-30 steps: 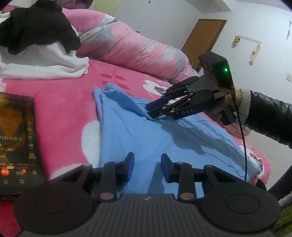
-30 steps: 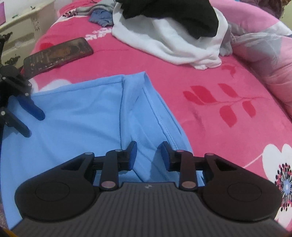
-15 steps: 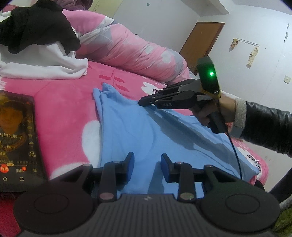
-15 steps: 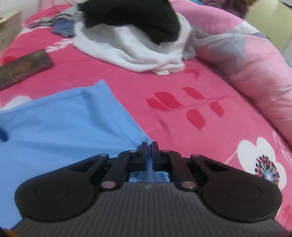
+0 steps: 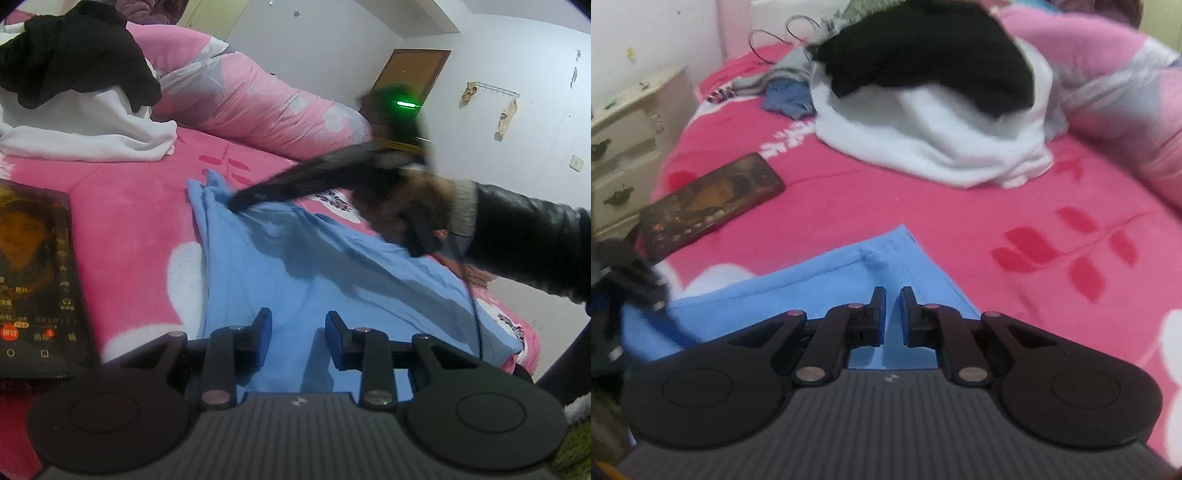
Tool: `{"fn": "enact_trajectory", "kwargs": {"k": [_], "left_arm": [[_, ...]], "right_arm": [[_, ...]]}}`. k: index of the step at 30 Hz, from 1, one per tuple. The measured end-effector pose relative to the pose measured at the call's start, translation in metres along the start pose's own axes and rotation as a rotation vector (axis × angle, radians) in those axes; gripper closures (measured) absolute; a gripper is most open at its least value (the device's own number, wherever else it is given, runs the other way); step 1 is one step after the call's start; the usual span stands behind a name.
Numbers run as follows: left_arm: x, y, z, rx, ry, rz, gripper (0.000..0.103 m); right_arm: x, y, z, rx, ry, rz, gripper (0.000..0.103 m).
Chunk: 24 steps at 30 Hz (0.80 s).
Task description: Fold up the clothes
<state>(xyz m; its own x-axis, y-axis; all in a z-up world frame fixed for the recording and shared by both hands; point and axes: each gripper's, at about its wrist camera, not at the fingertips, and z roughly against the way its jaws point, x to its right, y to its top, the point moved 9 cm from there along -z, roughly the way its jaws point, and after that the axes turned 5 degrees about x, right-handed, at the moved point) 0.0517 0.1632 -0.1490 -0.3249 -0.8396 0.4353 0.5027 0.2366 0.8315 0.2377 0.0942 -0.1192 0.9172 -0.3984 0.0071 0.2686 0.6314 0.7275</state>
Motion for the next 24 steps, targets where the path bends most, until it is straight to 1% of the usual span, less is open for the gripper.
{"fn": "enact_trajectory", "kwargs": {"k": [5,7,8,10,13,15,16,17,18,19,20,22,23,24], "left_arm": [[0.0,0.0,0.001,0.003,-0.004,-0.002,0.07],[-0.001,0.0,0.001,0.004,-0.008,0.001,0.07],[-0.001,0.0,0.001,0.004,-0.009,0.003,0.07],[-0.001,0.0,0.001,0.001,-0.009,0.002,0.07],[0.001,0.0,0.001,-0.006,0.005,-0.009,0.07],[0.004,0.0,0.001,-0.011,0.017,-0.023,0.07],[0.005,0.0,0.001,-0.014,0.024,-0.032,0.07],[0.006,0.0,0.0,-0.016,0.031,-0.041,0.07],[0.007,0.0,0.0,-0.019,0.036,-0.05,0.07],[0.008,0.0,0.0,-0.02,0.041,-0.059,0.07],[0.009,0.0,0.0,-0.022,0.045,-0.068,0.07],[0.01,0.0,0.0,-0.025,0.054,-0.085,0.07],[0.011,0.0,0.0,-0.025,0.057,-0.09,0.07],[0.011,-0.001,0.0,-0.023,0.056,-0.088,0.07]], "right_arm": [[0.053,0.024,-0.01,0.105,-0.165,-0.195,0.094],[0.048,0.031,0.004,0.138,-0.104,-0.198,0.093],[0.04,0.031,0.01,0.137,-0.048,-0.181,0.093],[0.021,0.026,0.016,0.106,0.063,-0.144,0.093],[0.005,0.014,-0.004,0.033,0.097,-0.122,0.094],[0.016,0.013,-0.023,0.03,0.021,-0.164,0.093],[0.028,0.017,-0.025,0.06,-0.03,-0.223,0.091],[0.041,0.021,-0.026,0.097,-0.082,-0.289,0.085],[0.051,0.022,-0.02,0.124,-0.108,-0.344,0.08],[0.061,0.023,-0.013,0.148,-0.128,-0.396,0.08],[0.067,0.021,0.0,0.172,-0.127,-0.428,0.079],[0.077,0.012,0.038,0.216,-0.15,-0.443,0.077],[0.082,0.004,0.058,0.236,-0.171,-0.434,0.074],[0.08,-0.001,0.077,0.255,-0.2,-0.423,0.068]]}}
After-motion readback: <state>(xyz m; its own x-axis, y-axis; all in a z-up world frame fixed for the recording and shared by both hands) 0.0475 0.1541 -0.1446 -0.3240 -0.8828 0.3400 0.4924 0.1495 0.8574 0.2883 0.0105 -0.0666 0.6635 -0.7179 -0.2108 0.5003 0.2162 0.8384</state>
